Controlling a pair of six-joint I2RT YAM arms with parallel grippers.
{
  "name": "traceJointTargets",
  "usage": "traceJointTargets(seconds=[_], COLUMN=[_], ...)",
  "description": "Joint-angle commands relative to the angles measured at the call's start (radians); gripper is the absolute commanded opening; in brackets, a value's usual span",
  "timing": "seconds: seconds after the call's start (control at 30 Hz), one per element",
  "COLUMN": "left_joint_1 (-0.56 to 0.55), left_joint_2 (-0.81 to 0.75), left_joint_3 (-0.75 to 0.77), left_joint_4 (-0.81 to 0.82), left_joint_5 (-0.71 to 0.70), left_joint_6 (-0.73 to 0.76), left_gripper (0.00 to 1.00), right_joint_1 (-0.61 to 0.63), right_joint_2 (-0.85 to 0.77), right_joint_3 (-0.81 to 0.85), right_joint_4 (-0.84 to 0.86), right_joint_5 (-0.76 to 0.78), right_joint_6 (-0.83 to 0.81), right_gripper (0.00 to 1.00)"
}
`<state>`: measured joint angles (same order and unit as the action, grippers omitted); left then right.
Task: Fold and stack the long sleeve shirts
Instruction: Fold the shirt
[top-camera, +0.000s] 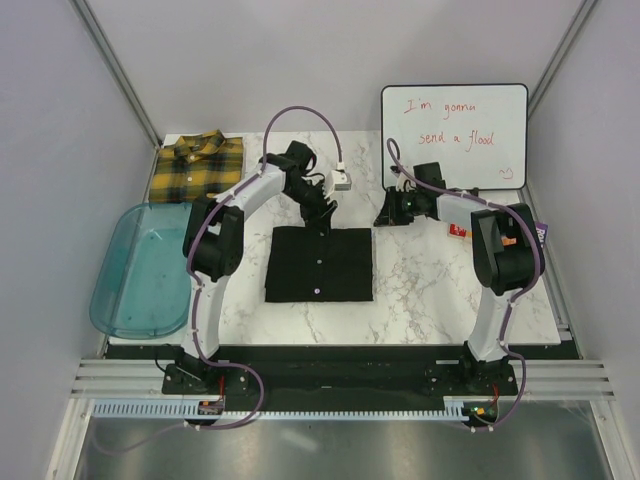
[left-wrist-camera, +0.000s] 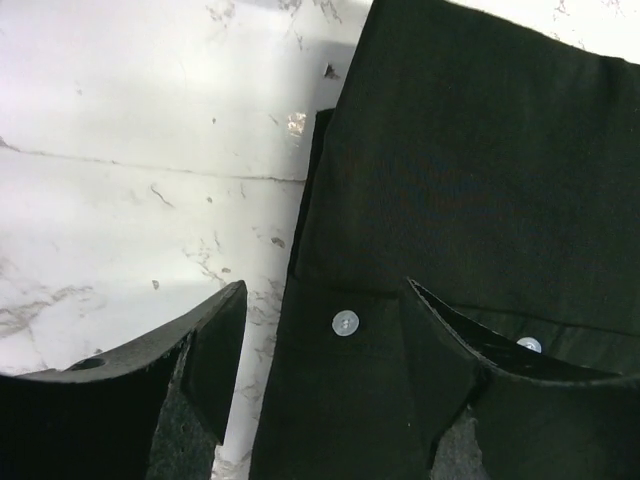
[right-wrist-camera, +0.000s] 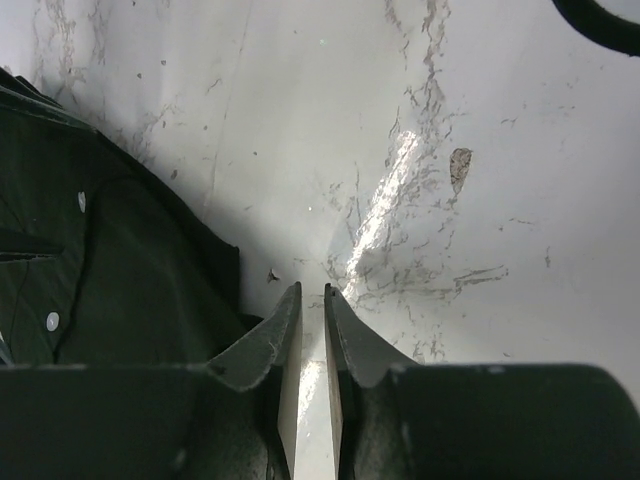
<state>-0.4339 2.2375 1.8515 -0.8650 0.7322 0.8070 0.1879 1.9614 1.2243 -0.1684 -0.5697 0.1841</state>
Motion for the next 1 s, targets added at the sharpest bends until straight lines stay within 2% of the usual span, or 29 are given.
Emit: traceJointTargets(seconds=[0.0,0.1,0.37,0.67,0.97], left_joint_1=[-0.025,-0.052,-0.111,-0.141,-0.155], left_joint_2=[0.005,0.014,0.108,0.117,0.146], left_joint_3=[0.060,0.077,0.196,0.201,0.212], left_joint_4=[-0.014,-0.012,-0.014,-0.020,-0.045], left_joint_5=[0.045,0.070,0.075,0.162,0.184], left_joint_6=[0.110,0.156,0.153,0.179,0.213], left_gripper=[0.70,0.72,0.75,0.67,0.66], right_joint_1=[0.005,0.005,0.005,0.005,0.007], right_joint_2=[-0.006,-0.007,0.016,0.036,0.059], right_joint_3=[-0.012,-0.029,-0.055,-0.071,-0.071], right_joint_4=[0.056,0.064,0.102,0.136,0.156], right_joint_5=[-0.001,-0.028,-0.084,-0.137,-0.173], right_joint_6=[0.028,0.041,0.075,0.112,0.140], right_gripper=[0.21,0.21,0.24,0.25,0.27])
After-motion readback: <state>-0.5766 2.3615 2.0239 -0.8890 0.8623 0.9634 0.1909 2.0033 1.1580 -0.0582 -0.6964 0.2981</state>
